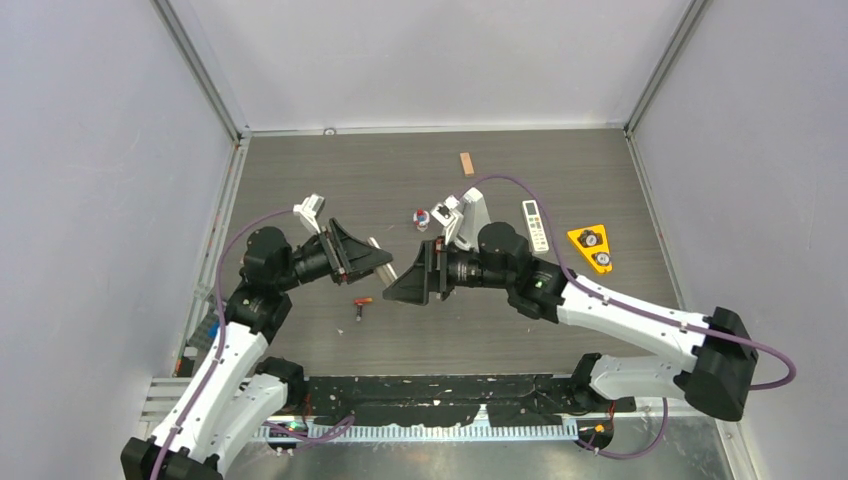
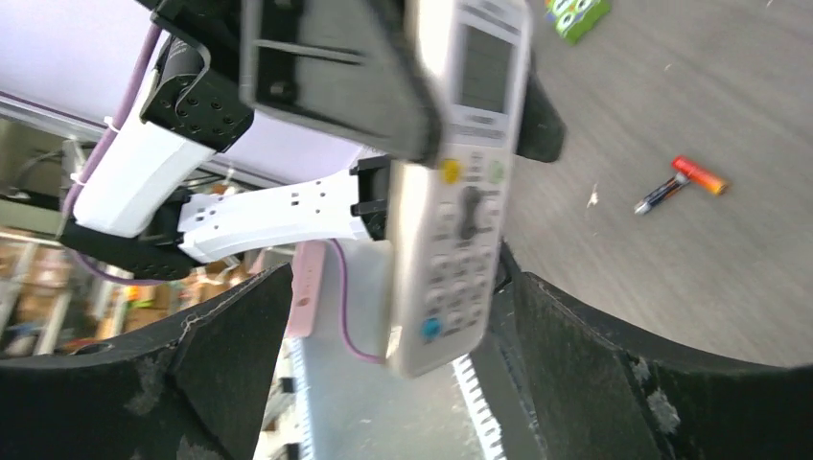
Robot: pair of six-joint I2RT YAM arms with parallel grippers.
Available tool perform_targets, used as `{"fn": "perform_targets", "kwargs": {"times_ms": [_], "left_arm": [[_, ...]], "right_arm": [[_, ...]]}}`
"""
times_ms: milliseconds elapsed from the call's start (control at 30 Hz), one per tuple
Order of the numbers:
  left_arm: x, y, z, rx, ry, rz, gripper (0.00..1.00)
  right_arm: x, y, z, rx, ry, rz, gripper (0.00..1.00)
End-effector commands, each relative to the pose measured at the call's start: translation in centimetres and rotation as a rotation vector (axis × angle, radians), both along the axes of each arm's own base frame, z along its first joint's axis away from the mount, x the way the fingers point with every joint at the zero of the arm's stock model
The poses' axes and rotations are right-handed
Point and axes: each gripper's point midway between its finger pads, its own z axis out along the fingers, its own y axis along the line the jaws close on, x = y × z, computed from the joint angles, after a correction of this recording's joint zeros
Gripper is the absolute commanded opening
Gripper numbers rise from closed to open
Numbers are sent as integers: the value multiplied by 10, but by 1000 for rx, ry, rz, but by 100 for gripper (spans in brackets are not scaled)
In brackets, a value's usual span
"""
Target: Load the batteries into the remote control
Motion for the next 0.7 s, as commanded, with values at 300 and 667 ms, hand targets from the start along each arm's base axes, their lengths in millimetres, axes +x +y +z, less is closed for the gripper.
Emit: {"fn": "perform_targets", "kwargs": {"times_ms": [300, 667], "left_arm": [[13, 19, -39, 86, 300, 213, 0], [7, 19, -35, 73, 205, 196, 47]], "right_arm": [[21, 16, -33, -344, -344, -196, 77], [11, 16, -34, -251, -247, -229, 8]]}}
